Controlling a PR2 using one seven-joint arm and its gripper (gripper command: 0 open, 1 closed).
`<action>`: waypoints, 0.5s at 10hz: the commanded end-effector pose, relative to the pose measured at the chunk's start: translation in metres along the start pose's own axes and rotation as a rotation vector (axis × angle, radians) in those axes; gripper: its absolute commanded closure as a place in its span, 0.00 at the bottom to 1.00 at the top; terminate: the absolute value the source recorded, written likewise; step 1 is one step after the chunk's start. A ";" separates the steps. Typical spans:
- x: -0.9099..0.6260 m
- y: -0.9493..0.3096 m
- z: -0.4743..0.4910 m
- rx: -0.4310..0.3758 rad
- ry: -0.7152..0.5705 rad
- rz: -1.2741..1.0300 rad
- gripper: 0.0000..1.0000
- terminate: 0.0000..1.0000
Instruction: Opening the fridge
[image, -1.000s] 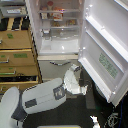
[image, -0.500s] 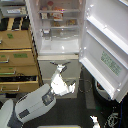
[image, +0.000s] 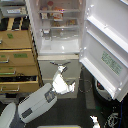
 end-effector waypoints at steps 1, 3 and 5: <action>-0.036 -0.047 -0.085 -0.090 -0.126 -0.075 0.00 0.00; -0.079 -0.049 -0.097 -0.127 -0.237 0.006 0.00 0.00; -0.094 -0.045 -0.100 -0.129 -0.243 0.051 0.00 0.00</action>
